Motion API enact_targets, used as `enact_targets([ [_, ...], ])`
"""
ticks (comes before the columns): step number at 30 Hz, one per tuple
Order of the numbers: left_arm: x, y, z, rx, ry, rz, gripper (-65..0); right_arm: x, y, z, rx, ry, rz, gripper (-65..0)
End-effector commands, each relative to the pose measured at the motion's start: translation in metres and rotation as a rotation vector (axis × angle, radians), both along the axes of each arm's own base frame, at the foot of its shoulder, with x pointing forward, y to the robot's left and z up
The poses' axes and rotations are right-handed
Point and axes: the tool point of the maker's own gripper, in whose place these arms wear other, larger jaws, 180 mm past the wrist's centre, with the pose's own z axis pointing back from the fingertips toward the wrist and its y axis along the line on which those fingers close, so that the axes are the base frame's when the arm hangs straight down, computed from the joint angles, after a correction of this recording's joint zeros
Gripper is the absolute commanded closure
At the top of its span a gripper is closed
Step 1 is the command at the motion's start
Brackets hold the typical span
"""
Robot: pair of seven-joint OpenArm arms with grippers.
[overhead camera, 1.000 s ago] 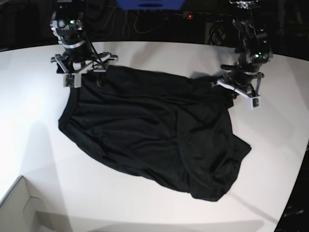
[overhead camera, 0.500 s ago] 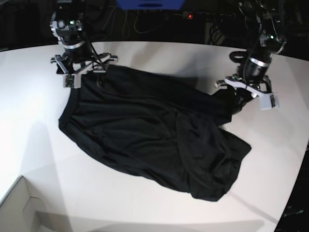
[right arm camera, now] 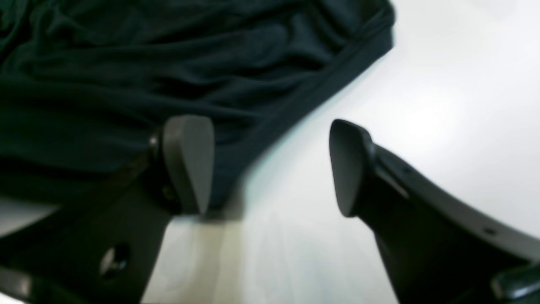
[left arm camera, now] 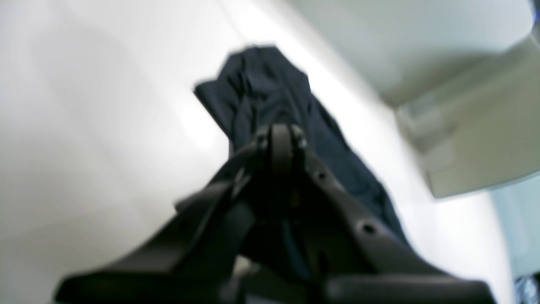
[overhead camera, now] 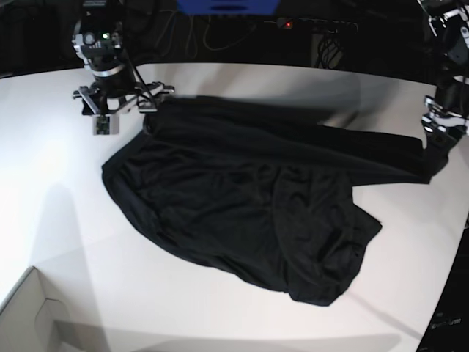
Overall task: Layout the t-shirt on the table in an organized manner, then fold the t-shirt properly
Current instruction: 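Pull the sleeve outward with the left gripper and release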
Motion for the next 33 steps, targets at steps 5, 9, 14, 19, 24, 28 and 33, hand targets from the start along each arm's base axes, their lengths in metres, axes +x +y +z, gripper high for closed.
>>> enact_targets([
  [5,0.000,0.014,0.037,-0.070,-0.124,0.017,-0.2,0.005,0.001,0.011,0.004,-0.045,0.003,-44.0],
  [9,-0.002,0.012,0.039,-0.097,-0.128,0.004,-0.2,0.005,0.002,0.011,0.008,-0.045,0.003,-44.0],
  [14,-0.012,0.011,0.024,-0.091,-0.067,0.004,-0.2,0.003,0.018,0.008,0.032,-0.035,0.035,-44.0],
  [19,-0.013,0.010,-0.003,0.024,0.072,-0.024,-0.2,-0.001,0.049,0.007,0.074,-0.027,0.110,-44.1],
  [24,-0.009,-0.004,-0.028,0.037,0.169,-0.062,-0.2,-0.004,0.087,0.008,0.125,-0.022,0.198,-44.4],
  [28,-0.011,-0.009,-0.045,0.024,0.236,-0.076,-0.2,-0.009,0.092,-0.008,0.137,0.023,0.199,-44.4],
  [33,-0.014,-0.009,-0.056,0.009,0.272,-0.078,-0.2,-0.015,0.074,-0.033,0.117,0.084,0.152,-44.4],
])
